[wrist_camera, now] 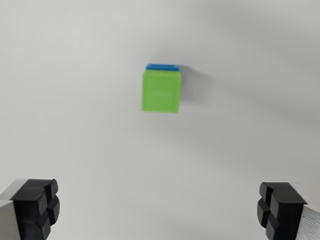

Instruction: Stack cube

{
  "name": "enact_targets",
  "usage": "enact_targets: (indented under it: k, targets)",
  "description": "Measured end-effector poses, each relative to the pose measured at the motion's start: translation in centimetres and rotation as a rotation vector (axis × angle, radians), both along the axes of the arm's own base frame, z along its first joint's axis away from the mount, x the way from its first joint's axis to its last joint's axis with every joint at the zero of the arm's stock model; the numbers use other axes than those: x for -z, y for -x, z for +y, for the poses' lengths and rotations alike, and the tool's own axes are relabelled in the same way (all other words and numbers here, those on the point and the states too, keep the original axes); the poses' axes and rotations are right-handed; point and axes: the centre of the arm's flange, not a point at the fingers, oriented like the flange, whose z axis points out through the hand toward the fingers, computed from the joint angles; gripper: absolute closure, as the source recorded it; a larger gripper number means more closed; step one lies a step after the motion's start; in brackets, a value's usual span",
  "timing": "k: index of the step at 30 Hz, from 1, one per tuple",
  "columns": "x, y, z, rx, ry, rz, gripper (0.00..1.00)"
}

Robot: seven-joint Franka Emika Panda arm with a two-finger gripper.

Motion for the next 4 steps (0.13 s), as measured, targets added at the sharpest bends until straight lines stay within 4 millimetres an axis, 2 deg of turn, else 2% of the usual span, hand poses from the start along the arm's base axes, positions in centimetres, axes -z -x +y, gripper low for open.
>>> enact_targets:
  k: [4]
  targets:
    - [0.00,0.00,0.00,0.000,0.000,0.000,0.00]
